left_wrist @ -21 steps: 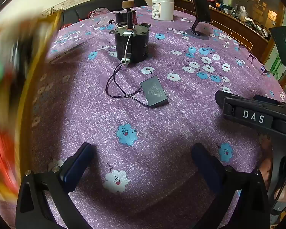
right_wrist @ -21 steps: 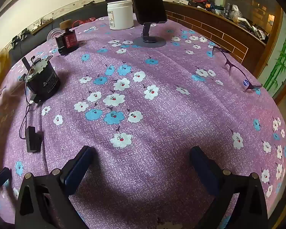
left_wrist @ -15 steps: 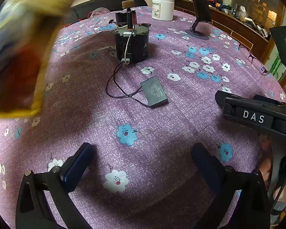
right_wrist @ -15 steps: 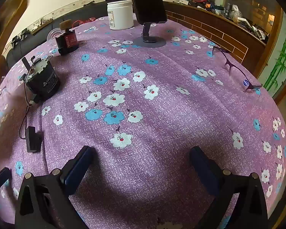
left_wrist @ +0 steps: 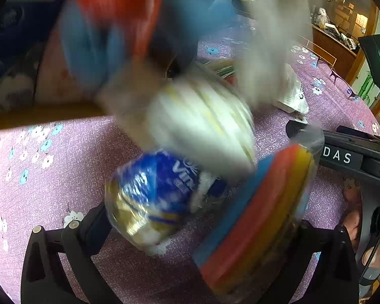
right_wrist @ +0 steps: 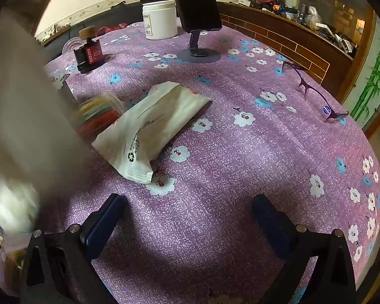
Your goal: Organize soft objects
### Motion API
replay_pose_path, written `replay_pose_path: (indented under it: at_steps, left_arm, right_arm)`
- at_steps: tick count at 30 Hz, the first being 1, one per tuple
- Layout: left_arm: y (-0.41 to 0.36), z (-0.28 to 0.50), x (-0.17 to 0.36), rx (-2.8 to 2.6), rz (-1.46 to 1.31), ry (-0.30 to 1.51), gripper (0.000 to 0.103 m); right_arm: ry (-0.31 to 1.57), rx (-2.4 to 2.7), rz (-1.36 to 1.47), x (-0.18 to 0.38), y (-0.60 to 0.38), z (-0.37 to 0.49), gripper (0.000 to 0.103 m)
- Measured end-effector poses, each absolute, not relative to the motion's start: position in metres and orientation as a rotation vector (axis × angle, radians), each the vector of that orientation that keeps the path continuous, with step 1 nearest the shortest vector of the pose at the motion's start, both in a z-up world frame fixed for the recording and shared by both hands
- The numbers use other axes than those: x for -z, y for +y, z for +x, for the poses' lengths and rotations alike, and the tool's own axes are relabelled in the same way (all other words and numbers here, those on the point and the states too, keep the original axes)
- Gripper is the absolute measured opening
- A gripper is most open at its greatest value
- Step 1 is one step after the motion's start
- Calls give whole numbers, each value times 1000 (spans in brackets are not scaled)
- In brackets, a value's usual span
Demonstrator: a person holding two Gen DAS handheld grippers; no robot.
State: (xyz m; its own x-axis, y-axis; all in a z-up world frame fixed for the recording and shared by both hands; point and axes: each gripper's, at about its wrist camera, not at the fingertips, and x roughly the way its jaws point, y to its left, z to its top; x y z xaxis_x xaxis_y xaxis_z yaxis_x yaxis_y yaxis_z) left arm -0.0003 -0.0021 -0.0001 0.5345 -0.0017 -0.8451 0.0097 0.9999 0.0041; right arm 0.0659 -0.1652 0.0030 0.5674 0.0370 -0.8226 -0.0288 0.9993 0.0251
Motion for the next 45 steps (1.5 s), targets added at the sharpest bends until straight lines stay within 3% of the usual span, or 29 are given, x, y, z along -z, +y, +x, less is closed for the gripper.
replay_pose_path:
  at_steps: [45]
  left_arm:
    - [0,-1,-1,7,9,1007,103]
  right_arm:
    - [967,-39,10,-3,-163,66,102]
